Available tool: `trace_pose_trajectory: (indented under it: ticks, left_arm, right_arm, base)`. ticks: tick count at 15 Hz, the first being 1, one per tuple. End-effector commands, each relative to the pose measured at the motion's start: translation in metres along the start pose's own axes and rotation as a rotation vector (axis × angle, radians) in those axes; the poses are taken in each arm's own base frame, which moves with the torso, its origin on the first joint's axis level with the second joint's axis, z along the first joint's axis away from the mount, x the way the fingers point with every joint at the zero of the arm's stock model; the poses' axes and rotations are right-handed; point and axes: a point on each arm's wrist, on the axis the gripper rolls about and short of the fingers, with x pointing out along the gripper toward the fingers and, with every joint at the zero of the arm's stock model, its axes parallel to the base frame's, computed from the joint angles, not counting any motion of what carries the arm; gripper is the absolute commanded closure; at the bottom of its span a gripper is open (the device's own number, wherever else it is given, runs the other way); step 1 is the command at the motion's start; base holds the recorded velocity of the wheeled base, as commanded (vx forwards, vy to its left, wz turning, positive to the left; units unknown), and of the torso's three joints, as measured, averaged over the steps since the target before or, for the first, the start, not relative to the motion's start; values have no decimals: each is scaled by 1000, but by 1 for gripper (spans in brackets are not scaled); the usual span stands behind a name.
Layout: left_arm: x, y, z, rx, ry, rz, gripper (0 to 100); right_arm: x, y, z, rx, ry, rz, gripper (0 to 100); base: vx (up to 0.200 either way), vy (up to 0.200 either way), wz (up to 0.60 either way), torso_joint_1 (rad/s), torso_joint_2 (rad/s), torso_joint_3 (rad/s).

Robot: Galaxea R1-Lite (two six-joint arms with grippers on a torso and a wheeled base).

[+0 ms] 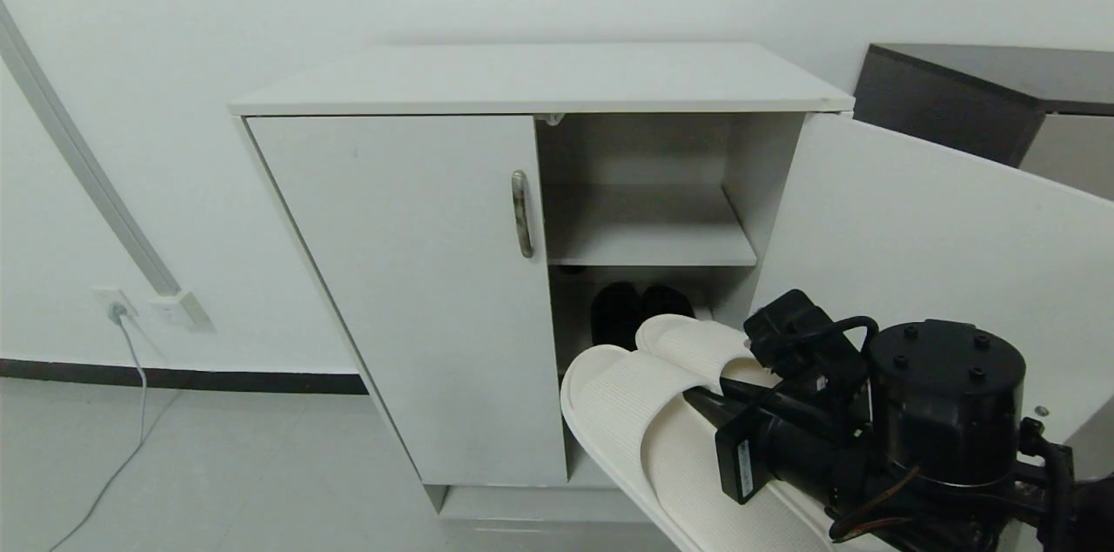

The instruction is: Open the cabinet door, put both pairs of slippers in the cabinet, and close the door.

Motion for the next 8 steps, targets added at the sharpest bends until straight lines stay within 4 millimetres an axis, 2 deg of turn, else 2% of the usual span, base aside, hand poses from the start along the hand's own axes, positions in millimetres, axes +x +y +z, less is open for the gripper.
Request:
trace_pose_trajectory:
  ticks: [1,5,8]
  left_arm:
    - [0,0,0,0,2,0,100]
    - [0,0,0,0,2,0,100]
    - [0,0,0,0,2,0,100]
  right_arm:
    - [1,1,-1,0,1,2,100]
    - [1,2,-1,1,-2,5,100]
    - [0,2,-2,0,1,7,100]
  base:
    - [0,0,0,-76,452,408]
    - [0,0,0,-33,430,402]
    - [0,0,0,2,159,134]
